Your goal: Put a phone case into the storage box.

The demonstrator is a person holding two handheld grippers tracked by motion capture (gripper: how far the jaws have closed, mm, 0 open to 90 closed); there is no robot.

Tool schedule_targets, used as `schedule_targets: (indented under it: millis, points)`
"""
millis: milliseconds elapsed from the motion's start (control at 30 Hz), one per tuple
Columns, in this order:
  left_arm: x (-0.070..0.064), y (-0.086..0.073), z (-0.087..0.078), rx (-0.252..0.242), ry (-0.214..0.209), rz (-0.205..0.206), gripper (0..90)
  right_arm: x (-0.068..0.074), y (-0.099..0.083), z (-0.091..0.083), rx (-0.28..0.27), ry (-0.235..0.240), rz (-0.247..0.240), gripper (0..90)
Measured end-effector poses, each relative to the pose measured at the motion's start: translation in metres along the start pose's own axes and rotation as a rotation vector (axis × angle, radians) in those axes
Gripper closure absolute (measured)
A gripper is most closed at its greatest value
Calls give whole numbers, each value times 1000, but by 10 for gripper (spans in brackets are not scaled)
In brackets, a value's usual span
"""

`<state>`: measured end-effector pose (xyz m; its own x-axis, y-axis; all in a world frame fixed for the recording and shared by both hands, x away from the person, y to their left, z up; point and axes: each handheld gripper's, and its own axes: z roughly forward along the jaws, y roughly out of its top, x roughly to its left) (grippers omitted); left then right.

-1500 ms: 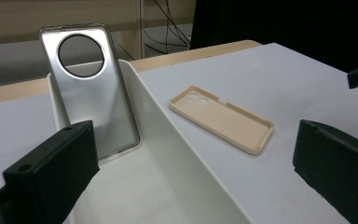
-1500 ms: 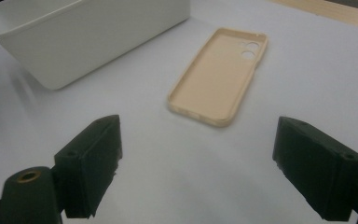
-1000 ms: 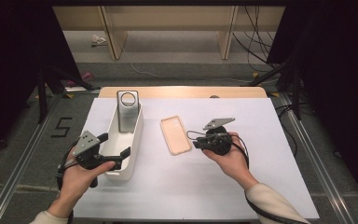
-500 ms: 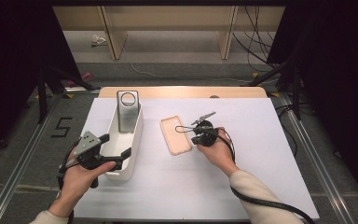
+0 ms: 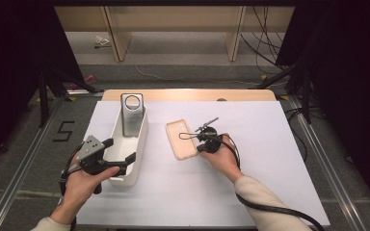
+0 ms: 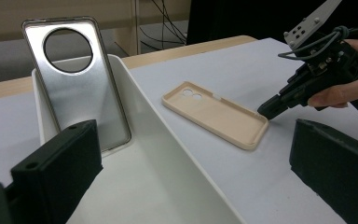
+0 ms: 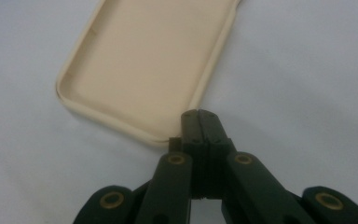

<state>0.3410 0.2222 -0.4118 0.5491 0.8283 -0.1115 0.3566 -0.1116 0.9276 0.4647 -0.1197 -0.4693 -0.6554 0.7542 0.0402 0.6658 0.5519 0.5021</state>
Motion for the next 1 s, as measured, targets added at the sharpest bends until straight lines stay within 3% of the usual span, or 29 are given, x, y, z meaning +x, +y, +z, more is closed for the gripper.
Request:
schedule_targets:
  millis: [1000]
  points:
    - [0,0,0,2,-2,0,17,36,5,5,1,81,-86,900]
